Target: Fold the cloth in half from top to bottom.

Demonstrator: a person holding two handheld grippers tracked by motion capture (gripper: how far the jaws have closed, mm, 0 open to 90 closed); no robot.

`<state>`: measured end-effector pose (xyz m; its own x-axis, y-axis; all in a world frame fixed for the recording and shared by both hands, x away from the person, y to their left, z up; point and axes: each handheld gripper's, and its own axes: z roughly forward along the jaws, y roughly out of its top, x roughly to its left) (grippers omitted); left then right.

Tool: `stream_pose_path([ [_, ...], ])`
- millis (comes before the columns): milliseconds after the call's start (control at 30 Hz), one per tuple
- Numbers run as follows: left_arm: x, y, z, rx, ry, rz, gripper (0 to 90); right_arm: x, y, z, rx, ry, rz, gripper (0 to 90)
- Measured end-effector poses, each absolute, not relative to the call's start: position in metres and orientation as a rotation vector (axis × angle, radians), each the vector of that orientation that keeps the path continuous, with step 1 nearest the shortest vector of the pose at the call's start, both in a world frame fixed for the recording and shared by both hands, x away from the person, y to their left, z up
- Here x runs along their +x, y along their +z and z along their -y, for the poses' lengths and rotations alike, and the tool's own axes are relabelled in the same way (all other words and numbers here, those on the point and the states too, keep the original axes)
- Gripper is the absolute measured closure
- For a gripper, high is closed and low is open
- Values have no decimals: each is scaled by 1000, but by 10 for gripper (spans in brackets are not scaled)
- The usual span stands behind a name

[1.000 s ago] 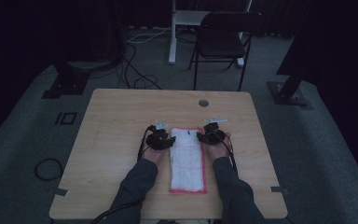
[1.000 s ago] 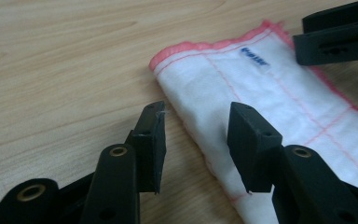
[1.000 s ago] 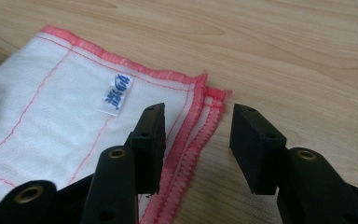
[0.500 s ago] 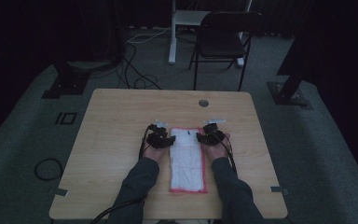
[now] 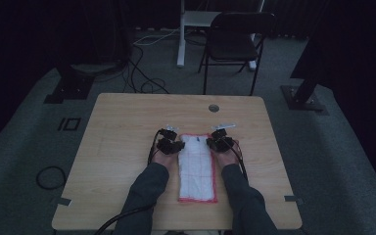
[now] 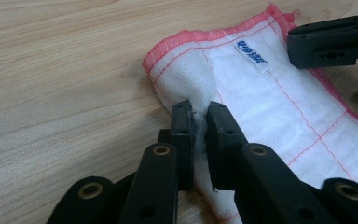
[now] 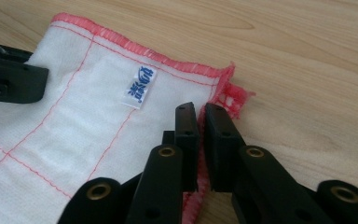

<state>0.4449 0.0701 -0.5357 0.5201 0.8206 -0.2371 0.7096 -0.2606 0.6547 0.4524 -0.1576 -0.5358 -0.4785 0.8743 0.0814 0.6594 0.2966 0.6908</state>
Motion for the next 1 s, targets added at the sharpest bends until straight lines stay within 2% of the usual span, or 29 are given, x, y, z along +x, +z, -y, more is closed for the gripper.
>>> stream_pose_path([
  [267, 445, -529, -71, 2013, 238, -1236, 848, 452, -532, 157, 1380, 996, -2229, 863],
  [567, 445, -514, -75, 1989, 275, -1211, 849, 452, -512, 156, 1321, 1049, -2191, 865],
  [1000, 449, -477, -77, 1972, 364, -1138, 849, 451, -487, 158, 1275, 1117, -2133, 865],
])
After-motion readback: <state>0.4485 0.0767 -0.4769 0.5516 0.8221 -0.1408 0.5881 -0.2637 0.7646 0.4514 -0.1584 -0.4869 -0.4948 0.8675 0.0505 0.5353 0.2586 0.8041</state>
